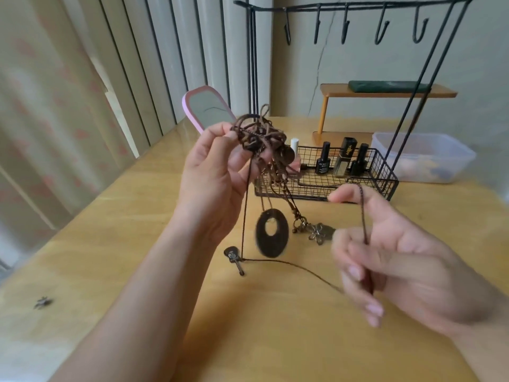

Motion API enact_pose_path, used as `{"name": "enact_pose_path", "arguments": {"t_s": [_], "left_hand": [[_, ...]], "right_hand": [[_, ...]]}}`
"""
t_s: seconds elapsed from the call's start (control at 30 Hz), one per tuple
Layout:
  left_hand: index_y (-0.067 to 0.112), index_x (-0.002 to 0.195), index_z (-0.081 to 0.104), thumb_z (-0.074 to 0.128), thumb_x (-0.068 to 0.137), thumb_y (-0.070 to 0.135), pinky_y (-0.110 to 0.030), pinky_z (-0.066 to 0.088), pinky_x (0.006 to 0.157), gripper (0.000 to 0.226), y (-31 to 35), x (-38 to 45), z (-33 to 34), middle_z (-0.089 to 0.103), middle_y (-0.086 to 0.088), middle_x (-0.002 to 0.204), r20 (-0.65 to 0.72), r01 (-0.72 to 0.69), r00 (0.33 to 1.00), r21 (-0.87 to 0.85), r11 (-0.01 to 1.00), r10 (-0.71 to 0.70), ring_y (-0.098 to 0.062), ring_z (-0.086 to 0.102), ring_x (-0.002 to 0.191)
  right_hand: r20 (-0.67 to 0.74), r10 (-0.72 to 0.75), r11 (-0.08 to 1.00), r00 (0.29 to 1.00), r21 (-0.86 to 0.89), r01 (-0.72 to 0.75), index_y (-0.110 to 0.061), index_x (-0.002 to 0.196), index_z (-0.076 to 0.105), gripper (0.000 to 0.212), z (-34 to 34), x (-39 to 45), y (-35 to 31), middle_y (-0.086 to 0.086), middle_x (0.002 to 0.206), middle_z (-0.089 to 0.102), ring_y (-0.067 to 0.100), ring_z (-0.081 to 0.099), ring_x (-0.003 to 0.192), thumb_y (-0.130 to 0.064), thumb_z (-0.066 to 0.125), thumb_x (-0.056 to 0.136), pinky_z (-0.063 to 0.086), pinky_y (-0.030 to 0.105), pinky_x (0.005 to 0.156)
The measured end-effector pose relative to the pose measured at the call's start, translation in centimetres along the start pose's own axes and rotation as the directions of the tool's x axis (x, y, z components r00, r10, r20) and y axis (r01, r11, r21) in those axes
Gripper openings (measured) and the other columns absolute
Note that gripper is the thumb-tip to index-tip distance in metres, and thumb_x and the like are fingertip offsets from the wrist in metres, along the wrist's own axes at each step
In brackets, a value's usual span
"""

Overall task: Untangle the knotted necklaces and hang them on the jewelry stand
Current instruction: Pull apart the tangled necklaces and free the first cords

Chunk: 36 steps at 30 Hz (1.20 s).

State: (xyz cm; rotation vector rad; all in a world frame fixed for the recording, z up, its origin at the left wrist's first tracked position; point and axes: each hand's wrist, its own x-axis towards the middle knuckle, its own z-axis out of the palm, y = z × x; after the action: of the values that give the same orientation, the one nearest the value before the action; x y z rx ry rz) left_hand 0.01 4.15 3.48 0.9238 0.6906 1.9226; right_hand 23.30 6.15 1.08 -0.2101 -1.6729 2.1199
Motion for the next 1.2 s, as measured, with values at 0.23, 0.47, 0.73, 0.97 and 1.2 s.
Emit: {"name": "enact_pose_path", "arguments": {"t_s": [0.23, 0.47, 0.73, 0.97, 1.2], "left_hand": [[0.003, 0.117, 0.05, 0.042, 0.104, 0.01, -0.019, 0.057, 0.053, 0.017, -0.1, -0.5, -0.4, 0.063, -0.015, 0.084, -0.015, 0.203, 0.979, 0.056, 0.978, -0.203, -0.013, 0.064, 0.059], [0.004, 0.105, 0.052, 0.046, 0.102, 0.007, -0.017, 0.048, 0.039, 0.008, -1.0, -1.3, -0.5, 0.06, -0.009, 0.063, 0.091, 0.493, 0.823, 0.373, 0.786, -0.56, -0.014, 0.056, 0.044], [0.012, 0.092, 0.056, 0.051, 0.102, 0.016, -0.018, 0.036, 0.036, 0.012, -2.2, -1.8, -0.6, 0.054, -0.008, 0.068, 0.105, 0.362, 0.84, 0.622, 0.694, -0.532, -0.016, 0.051, 0.05], [0.017, 0.079, 0.061, 0.055, 0.083, 0.017, -0.018, 0.045, 0.048, 0.007, -1.9, -1.4, -1.1, 0.052, -0.005, 0.069, 0.222, 0.372, 0.839, 0.431, 0.822, -0.496, -0.012, 0.052, 0.057], [0.013, 0.077, 0.063, 0.06, 0.073, 0.015, -0.02, 0.046, 0.05, 0.006, -3.0, -1.0, -1.4, 0.055, -0.001, 0.06, 0.297, 0.596, 0.698, 0.263, 0.759, -0.652, -0.01, 0.051, 0.051]], "right_hand": [[-0.551, 0.17, 0.957, 0.817, -0.104, -0.269, -0.014, 0.101, 0.058, 0.015, -2.6, 0.8, 0.7, -0.001, 0.057, 0.034, 0.012, 0.028, 0.039, -0.022, 0.058, 0.088, 0.022, 0.019, 0.036], [-0.614, 0.006, 1.0, 0.79, 0.028, 0.014, -0.016, 0.077, 0.061, 0.019, -3.0, 1.1, 0.5, -0.007, 0.052, 0.023, 0.011, 0.022, 0.042, -0.035, 0.065, 0.074, 0.022, 0.021, 0.038], [-0.365, -0.176, 0.944, 0.914, 0.201, 0.262, -0.012, 0.052, 0.053, 0.031, -3.8, -0.3, -1.1, 0.001, 0.051, 0.016, 0.013, 0.022, 0.048, -0.029, 0.066, 0.074, 0.026, 0.028, 0.046], [-0.722, -0.171, 0.952, 0.671, 0.054, 0.3, -0.018, 0.056, 0.043, 0.024, -4.5, -0.8, -2.1, -0.005, 0.047, 0.02, 0.014, 0.018, 0.041, -0.031, 0.047, 0.076, 0.023, 0.023, 0.041], [-0.821, 0.03, 0.955, 0.57, -0.145, -0.259, -0.015, 0.078, 0.057, 0.024, -5.4, -0.4, -1.5, -0.007, 0.048, 0.025, 0.009, 0.019, 0.036, -0.023, 0.05, 0.1, 0.014, 0.017, 0.038]]}}
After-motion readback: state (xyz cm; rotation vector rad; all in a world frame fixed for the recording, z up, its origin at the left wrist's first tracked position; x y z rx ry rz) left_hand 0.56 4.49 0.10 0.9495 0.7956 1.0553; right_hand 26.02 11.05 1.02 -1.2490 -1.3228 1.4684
